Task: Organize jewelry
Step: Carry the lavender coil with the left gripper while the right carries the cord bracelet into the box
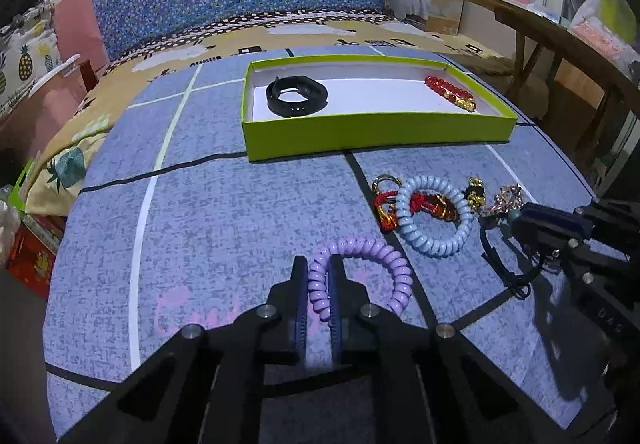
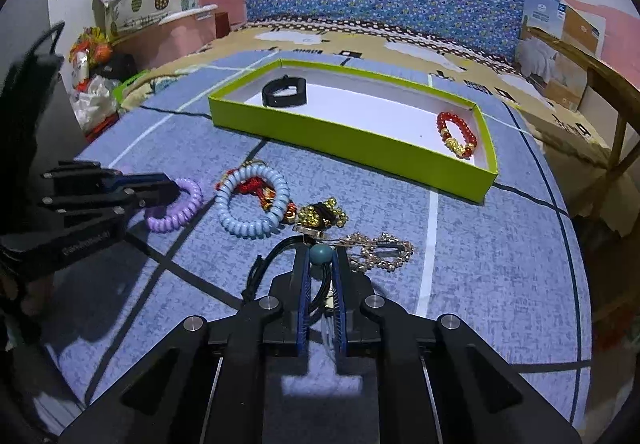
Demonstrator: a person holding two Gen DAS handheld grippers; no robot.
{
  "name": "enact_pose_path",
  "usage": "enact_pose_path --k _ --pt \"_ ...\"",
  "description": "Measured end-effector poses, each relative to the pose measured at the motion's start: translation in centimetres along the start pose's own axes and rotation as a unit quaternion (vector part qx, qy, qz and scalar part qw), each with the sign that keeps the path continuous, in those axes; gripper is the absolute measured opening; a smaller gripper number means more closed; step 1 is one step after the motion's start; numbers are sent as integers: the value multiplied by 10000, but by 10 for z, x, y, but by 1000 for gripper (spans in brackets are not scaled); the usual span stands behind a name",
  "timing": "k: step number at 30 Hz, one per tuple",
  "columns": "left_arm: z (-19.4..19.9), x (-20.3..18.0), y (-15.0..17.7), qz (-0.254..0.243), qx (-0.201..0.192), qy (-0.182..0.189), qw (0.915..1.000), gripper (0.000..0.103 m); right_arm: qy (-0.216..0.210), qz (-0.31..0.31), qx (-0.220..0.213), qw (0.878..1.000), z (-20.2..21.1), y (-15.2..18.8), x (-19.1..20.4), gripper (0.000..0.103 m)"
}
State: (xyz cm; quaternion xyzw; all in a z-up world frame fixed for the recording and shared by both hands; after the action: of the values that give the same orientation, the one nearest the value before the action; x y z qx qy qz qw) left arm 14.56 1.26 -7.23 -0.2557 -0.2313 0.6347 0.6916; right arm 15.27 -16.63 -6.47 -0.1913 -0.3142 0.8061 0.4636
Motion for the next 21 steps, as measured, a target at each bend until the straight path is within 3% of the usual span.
enact_pose_path --k 6,21 --pt "8 5 6 112 -70 195 9997 10 -116 -160 -241 9995 19 1 1 11" --pt "54 3 0 165 -712 494 9961 10 -220 -427 -660 9967 54 -2 1 11"
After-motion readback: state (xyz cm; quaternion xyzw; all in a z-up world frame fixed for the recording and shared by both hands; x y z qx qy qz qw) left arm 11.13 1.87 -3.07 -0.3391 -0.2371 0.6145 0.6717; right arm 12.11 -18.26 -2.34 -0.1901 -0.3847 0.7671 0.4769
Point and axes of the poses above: each gripper's, at about its wrist camera, not at the fingertips, and z roughly against the way its jaws point, x to its left, y to its underside, the point moved 2 cm from there along -z, roughly the way its jaws point, and after that the axes turned 1 degree about -y, right-handed, at the moved point
